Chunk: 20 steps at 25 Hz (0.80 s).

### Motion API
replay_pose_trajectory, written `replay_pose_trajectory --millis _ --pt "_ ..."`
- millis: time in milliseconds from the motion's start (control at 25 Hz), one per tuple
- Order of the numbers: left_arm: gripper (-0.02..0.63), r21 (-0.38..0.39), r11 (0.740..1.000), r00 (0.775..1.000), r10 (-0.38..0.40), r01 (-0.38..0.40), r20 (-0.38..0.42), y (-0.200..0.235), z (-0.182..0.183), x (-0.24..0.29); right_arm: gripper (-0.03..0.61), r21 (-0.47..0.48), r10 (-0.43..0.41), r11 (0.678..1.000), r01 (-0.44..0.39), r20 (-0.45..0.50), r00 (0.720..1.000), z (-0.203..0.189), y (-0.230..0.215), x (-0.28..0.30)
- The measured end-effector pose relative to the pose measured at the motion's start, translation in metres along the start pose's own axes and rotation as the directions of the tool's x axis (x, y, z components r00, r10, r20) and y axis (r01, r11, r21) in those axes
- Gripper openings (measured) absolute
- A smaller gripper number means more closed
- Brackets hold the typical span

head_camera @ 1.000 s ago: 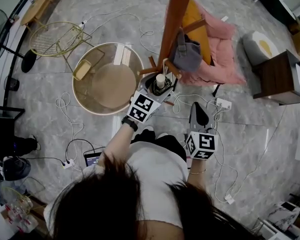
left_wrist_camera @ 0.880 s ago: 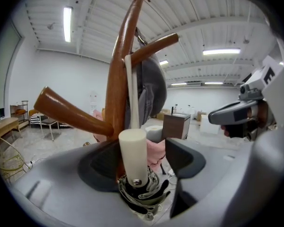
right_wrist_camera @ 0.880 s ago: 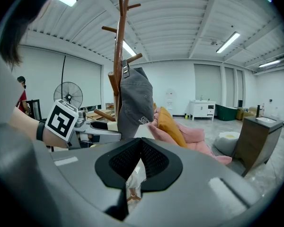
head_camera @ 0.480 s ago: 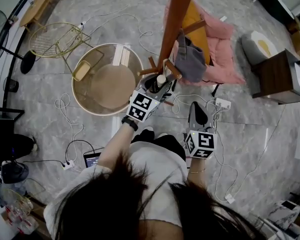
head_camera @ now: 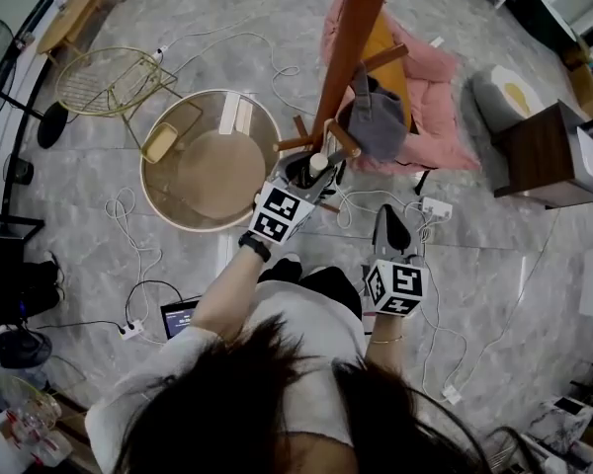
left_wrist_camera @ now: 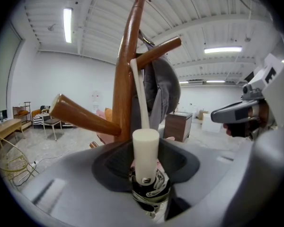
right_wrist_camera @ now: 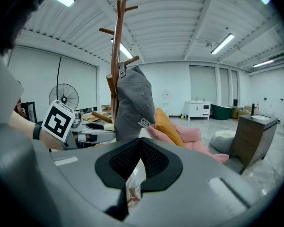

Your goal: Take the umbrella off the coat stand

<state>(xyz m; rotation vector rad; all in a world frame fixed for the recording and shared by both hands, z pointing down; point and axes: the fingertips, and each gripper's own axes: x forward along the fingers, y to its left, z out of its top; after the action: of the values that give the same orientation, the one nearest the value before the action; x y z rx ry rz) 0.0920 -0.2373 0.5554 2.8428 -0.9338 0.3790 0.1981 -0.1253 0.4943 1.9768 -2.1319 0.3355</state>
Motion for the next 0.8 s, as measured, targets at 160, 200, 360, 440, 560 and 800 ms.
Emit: replay_pose_trajectory --millis 160,200,360,440,560,800 --pt "0.204 0.000 1.000 1.000 -0.008 0.008 -0.020 -0.007 0.004 -0.005 0.003 0.006 -0.001 1.000 0.001 0.006 1.000 0.000 0.000 -0.002" --pt "0.204 0.002 1.000 1.000 -0.006 0.006 -0.023 -0.007 0.004 -0.006 0.003 0.007 0.001 1.000 -0.001 0.007 1.000 0.000 0.000 -0.003" --pt "0.204 0.020 1.000 1.000 0.004 -0.003 -0.029 -0.011 0.006 -0.010 0.003 -0.003 0.018 1.000 -0.018 0.012 1.000 0.004 0.000 -0.004" --pt "0.204 0.025 1.000 0.999 0.011 -0.010 -0.034 -0.014 0.006 -0.013 0.003 -0.005 0.026 1.000 -0.026 0.014 1.000 0.008 -0.001 -0.006" --pt "0.204 0.029 0.999 0.999 0.021 -0.020 -0.038 -0.018 0.009 -0.022 0.003 -0.012 0.044 0.999 -0.044 0.015 0.999 0.013 0.000 -0.008" --pt "0.204 0.025 0.999 0.999 0.049 -0.048 -0.013 -0.025 0.025 -0.036 0.003 -0.026 0.074 0.997 -0.073 0.018 0.997 0.023 -0.004 -0.017"
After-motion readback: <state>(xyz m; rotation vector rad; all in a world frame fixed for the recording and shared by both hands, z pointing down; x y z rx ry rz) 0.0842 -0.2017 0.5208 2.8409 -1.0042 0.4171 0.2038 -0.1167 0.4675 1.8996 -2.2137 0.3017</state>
